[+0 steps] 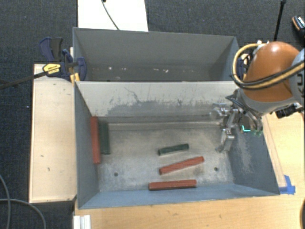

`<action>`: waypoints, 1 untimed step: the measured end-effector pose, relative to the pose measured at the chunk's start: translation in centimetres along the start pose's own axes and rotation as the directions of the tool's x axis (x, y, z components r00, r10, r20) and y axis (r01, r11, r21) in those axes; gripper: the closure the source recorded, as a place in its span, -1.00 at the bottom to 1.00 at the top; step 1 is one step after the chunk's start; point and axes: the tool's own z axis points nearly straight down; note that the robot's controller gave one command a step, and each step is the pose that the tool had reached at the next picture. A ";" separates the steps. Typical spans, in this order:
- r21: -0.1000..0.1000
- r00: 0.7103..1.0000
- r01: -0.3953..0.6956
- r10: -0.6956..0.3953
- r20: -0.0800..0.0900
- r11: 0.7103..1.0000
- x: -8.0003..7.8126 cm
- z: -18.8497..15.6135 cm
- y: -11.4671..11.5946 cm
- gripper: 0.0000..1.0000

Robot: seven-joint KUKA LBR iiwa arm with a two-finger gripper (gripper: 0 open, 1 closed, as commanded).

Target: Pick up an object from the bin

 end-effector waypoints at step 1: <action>-0.001 0.994 -0.105 0.105 0.001 0.994 -0.4 10.8 4.5 -1.00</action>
Offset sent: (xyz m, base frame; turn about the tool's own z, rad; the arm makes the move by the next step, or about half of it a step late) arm 0.0043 0.0429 -0.1044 0.1073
